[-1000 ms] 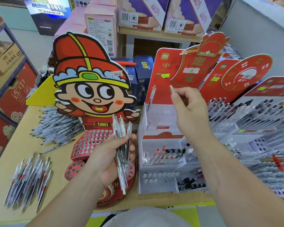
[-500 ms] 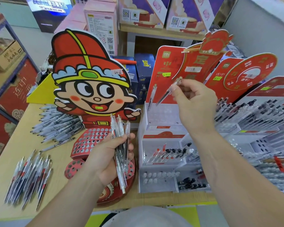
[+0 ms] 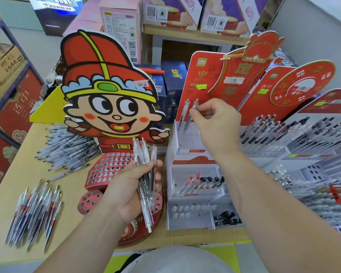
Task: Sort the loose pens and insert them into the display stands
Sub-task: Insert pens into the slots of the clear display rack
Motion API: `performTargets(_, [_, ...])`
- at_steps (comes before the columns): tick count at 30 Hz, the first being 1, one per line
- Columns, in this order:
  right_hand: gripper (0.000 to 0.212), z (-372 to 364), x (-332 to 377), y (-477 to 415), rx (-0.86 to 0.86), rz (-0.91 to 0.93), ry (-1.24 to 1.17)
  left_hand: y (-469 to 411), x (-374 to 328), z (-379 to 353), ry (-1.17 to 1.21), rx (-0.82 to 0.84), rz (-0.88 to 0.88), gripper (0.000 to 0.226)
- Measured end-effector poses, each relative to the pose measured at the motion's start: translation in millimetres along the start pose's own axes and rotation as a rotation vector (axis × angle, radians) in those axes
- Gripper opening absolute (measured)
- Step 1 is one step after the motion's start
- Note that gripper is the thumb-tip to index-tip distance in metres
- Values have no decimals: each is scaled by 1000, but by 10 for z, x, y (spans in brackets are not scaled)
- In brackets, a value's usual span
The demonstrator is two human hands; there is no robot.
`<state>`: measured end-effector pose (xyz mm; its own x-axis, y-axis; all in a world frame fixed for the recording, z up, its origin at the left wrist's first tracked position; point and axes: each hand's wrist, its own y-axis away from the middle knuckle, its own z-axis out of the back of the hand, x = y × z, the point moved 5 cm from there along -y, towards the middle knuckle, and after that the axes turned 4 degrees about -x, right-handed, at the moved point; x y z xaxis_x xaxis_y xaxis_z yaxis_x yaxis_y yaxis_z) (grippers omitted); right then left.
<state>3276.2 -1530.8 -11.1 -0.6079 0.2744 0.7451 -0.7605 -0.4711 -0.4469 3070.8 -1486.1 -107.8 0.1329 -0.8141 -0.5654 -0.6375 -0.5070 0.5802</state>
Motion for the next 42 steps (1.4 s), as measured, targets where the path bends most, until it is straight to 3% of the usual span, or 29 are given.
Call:
performTargets(6, [11, -41, 5, 0, -14, -15, 44, 4, -15, -16, -1, 11, -9, 34])
performTargets(17, [12, -63, 35, 23, 16, -14, 86, 40, -5, -20, -1, 11, -16, 55])
performTargets(22, [9, -25, 22, 34, 41, -23, 78, 82, -5, -66, -17, 24, -23, 44])
performTargets(26, [9, 80, -40, 265, 83, -152, -64, 120, -15, -90, -68, 43, -28, 53])
performTargets(29, [11, 30, -16, 523, 319, -351, -166, 128, -8, -101, -105, 59, -27, 51])
performTargets(32, [17, -29, 55, 698, 497, -499, -263, 133, 1, -151, -141, 95, -13, 32])
performTargets(34, [20, -32, 74, 736, 536, -540, -272, 143, -4, -199, -150, 139, -27, 23])
performTargets(38, [18, -5, 73, 744, 565, -585, -289, 160, 4, -260, -194, 151, -46, 35])
performTargets(42, [15, 75, 50, 709, 532, -638, -371, 137, 16, -280, -166, 127, -40, 27])
